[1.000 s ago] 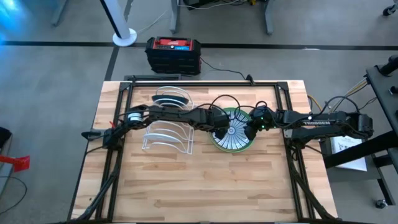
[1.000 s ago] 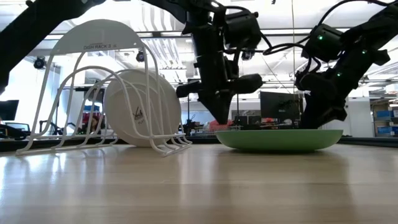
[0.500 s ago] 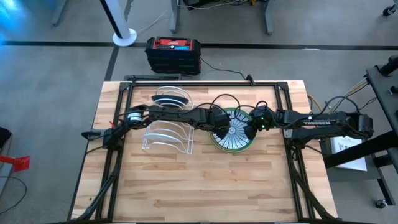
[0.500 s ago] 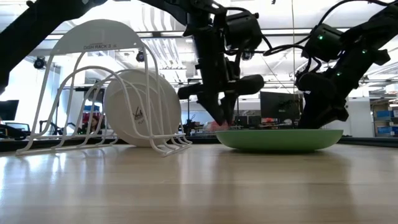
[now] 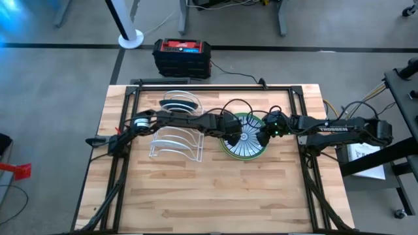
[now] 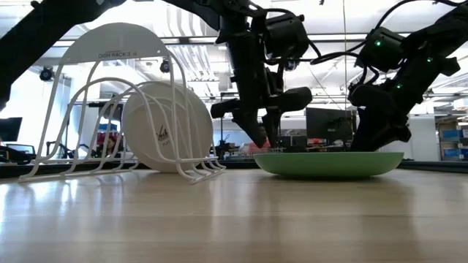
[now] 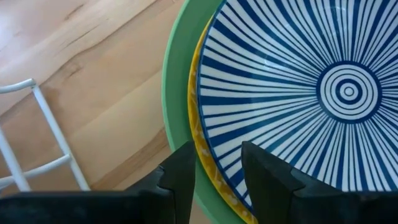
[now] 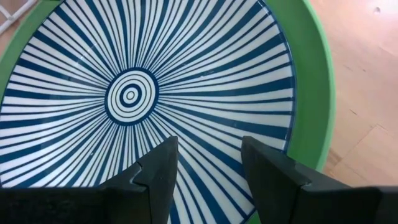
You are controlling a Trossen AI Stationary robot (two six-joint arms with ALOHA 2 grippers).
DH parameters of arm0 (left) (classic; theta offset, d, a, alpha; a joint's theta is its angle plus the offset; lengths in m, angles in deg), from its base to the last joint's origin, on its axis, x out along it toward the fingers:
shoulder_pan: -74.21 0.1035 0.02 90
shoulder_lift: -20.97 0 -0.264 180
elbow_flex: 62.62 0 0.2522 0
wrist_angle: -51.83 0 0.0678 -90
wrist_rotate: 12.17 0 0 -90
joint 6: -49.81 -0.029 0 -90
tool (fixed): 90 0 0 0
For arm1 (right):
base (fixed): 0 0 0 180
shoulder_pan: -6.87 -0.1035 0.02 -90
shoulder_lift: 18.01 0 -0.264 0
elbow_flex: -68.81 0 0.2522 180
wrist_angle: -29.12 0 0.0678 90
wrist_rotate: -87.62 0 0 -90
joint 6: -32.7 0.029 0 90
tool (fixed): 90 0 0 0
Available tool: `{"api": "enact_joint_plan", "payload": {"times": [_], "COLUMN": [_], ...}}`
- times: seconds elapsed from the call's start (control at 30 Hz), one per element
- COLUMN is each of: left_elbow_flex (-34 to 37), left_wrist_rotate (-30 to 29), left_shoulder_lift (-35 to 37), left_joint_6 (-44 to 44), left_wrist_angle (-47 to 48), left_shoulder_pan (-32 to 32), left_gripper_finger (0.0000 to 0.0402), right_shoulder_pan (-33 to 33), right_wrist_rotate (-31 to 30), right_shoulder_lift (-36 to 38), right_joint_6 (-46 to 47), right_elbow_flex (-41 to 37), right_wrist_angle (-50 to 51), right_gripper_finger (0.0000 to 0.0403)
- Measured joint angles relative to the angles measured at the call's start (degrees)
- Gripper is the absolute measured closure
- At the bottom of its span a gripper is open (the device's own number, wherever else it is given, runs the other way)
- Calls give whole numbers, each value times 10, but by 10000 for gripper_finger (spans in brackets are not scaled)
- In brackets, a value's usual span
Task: Sort dishes
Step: Put the blue pattern plate in the dish rack
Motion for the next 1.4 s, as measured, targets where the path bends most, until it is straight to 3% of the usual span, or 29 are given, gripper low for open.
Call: {"api": "enact_joint_plan", "payload": {"times": [1.4], "left_elbow_flex": [9], "left_wrist_rotate": [43], "left_shoulder_lift": [-28], "left_joint_6": [-15], "left_wrist_angle": [-62], "left_shoulder_pan": [-1], "left_gripper_finger": [282], "right_shoulder_pan": [0], "right_wrist_rotate": [-24], "right_shoulder_lift": [-5], "right_joint_6": [7], "right_elbow_flex": [-6], "right_wrist_angle": [-11], "right_gripper_finger": [226]}}
